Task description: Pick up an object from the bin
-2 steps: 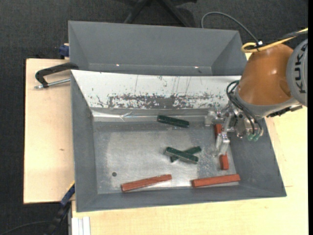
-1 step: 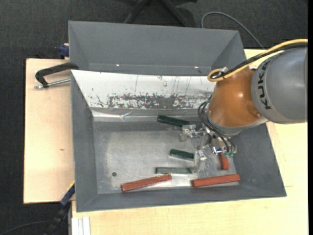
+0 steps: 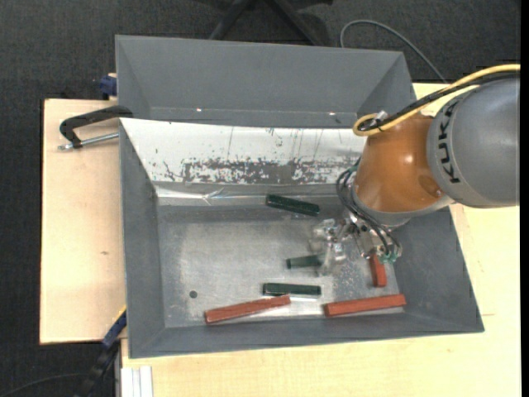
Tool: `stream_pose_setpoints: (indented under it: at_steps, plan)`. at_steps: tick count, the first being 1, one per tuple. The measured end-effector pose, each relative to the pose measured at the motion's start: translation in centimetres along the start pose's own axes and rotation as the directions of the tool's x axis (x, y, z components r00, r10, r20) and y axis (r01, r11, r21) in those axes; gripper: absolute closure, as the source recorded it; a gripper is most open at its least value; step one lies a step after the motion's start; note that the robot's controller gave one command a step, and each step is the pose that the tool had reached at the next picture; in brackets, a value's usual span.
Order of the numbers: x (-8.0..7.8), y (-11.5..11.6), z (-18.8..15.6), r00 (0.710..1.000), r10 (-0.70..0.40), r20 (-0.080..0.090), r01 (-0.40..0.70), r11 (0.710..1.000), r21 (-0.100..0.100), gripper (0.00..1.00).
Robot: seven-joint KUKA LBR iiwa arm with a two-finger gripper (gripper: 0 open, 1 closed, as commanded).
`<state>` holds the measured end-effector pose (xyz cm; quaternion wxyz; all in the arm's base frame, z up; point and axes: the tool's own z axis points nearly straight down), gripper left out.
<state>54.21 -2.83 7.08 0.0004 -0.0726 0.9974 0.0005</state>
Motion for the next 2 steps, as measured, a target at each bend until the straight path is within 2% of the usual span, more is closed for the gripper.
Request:
stream_pose_setpoints:
  at_steps: [1, 2]
  plan:
    - [0.1, -2.6, -0.3, 0.981, -0.193, 0.004, 0.193, 0.981, 0.003, 1.00]
    - [-0.5, -4.5, -15.4, 0.977, -0.212, 0.013, 0.212, 0.977, 0.007, 1.00]
